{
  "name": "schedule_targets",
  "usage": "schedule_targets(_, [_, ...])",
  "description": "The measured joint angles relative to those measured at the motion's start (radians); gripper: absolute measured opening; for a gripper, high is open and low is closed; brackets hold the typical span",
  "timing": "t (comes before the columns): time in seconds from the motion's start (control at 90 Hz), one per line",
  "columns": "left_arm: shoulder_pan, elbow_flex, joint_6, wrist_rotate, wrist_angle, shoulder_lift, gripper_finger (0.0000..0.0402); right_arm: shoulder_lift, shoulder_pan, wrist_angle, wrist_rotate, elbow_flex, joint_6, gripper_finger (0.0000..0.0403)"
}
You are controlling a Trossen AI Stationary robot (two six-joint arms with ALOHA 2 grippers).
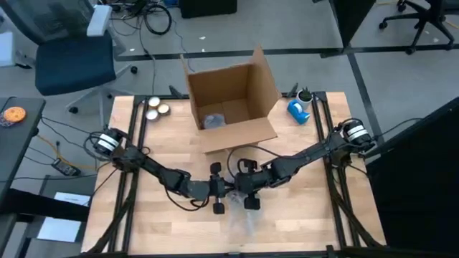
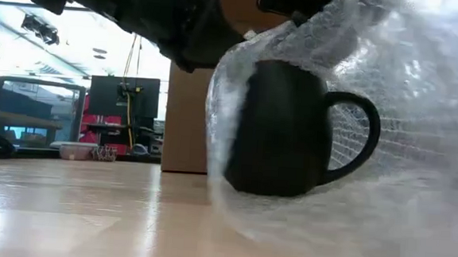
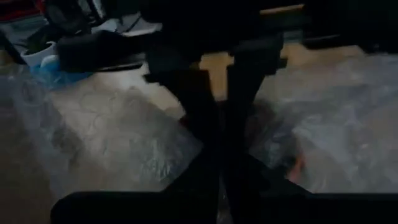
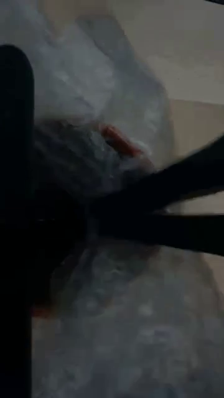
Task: Wrap mug
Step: Wrap the black mug with the bubble wrap
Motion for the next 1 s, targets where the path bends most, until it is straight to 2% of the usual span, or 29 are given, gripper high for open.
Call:
schedule_targets(0.211, [-0.042, 0.000, 0.092, -0.119, -0.074, -0.165, 0.0000, -0.001, 0.006, -0.049, -0.007, 0.000, 0.006, 0.0000])
schedule_targets(0.356, [-0.056, 0.000, 0.083, -0.203, -0.161, -0.236, 0.0000, -0.001, 0.004, -0.031, -0.014, 0.000, -0.010, 0.0000])
schedule_targets(0.5, [-0.046, -0.008, 0.018, -0.197, -0.121, -0.187, 0.0000, 0.006, -0.015, 0.062, -0.047, -0.002, -0.072, 0.0000])
schedule_targets(0.656, [-0.033, -0.008, 0.021, -0.118, -0.015, -0.085, 0.0000, 0.047, -0.054, 0.140, -0.120, 0.001, -0.107, 0.0000])
schedule_targets(0.744, [-0.033, -0.009, 0.017, -0.113, -0.104, -0.075, 0.0000, 0.076, -0.067, 0.115, -0.172, 0.004, -0.097, 0.0000])
schedule_targets(0.833, [-0.031, -0.009, 0.014, -0.138, -0.156, -0.093, 0.0000, 0.079, -0.062, 0.056, -0.178, 0.004, -0.081, 0.0000])
schedule_targets(0.933, [-0.032, -0.008, 0.014, -0.153, -0.128, -0.109, 0.0000, 0.070, -0.049, 0.023, -0.159, 0.002, -0.078, 0.0000])
schedule_targets(1.0, [-0.032, -0.008, 0.013, -0.128, -0.083, -0.109, 0.0000, 0.065, -0.047, 0.015, -0.154, 0.002, -0.071, 0.0000])
